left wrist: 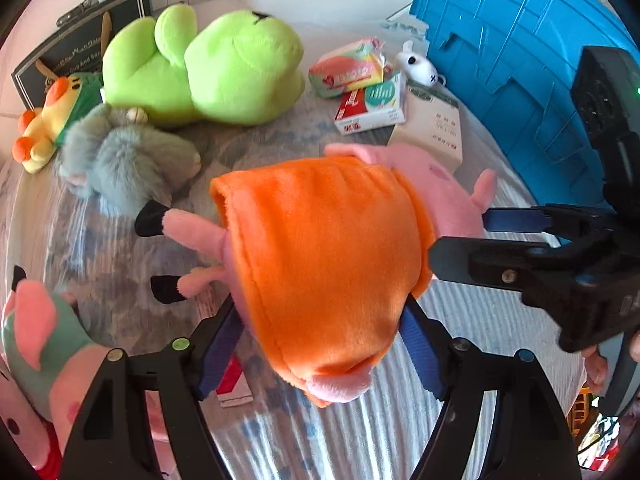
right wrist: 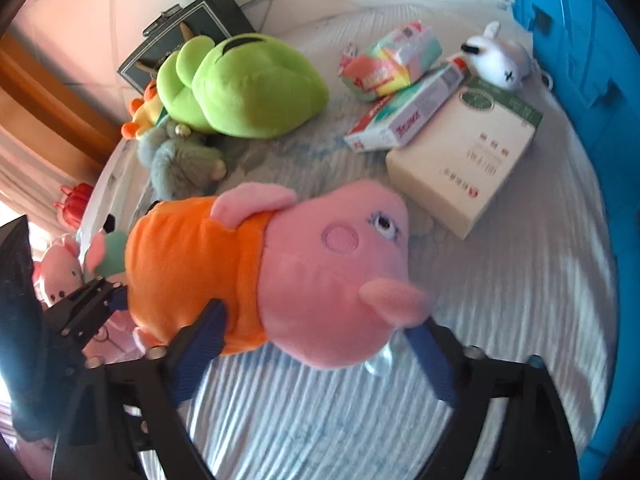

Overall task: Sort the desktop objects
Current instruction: 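Grasp the pig plush's orange shirt with the left gripper while the right grips its head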

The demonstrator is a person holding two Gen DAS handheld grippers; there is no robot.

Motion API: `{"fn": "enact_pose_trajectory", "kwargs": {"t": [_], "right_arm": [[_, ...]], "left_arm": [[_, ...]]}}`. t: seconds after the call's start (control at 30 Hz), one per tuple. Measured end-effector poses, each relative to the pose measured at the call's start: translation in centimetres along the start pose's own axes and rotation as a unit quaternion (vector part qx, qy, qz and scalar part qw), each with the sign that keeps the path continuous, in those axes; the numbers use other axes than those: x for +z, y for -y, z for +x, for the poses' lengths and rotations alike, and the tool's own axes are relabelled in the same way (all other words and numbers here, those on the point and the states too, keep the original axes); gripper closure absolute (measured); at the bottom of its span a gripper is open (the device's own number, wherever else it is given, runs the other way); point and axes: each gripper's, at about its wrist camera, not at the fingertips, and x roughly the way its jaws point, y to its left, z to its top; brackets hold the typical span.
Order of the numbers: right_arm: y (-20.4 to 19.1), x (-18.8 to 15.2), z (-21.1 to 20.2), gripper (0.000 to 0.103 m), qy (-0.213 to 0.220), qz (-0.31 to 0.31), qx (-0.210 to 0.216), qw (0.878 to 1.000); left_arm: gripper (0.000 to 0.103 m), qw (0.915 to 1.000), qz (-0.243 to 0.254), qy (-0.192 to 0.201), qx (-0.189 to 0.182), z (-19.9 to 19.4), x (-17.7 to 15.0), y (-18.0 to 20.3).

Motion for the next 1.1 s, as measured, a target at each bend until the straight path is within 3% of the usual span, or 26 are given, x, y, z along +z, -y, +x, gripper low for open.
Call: {"fn": "enact_pose_trajectory", "kwargs": {"t": [0.4, 0.57, 0.67, 0.83, 1.1], "right_arm": [[0.3, 0.1, 1.9, 0.000, -0.023, -0.018, -0.025, 0.999], [0.9, 1.0, 3.2, 0.000, -0.024, -0.009, 0.005, 1.000], [1.2, 1.6, 3.9, 0.000, -0.029, 0.001, 0.031, 0.999], [1.1, 1.9, 3.4, 0.000, -0.009, -0.003, 0.033, 0.999], [-0.7, 1.6, 0.0, 0.003, 0.024, -0.026, 0.035, 0.999]], "left_arm": [[0.017, 0.9998, 0.008, -0.017, 0.009, 1.9, 0.5, -0.3], [0.013, 0.9997, -0.001, -0.022, 0.003, 3.3, 1.2, -0.9], [0.013, 0.9991, 0.000, -0.036, 0.022, 4.5, 1.5, -0.8], [0.025, 0.9997, 0.007, -0.004, 0.023, 3.2, 1.3, -0.6], [0.025, 0.9986, 0.011, 0.038, 0.035, -0.9, 0.6, 0.0]]}}
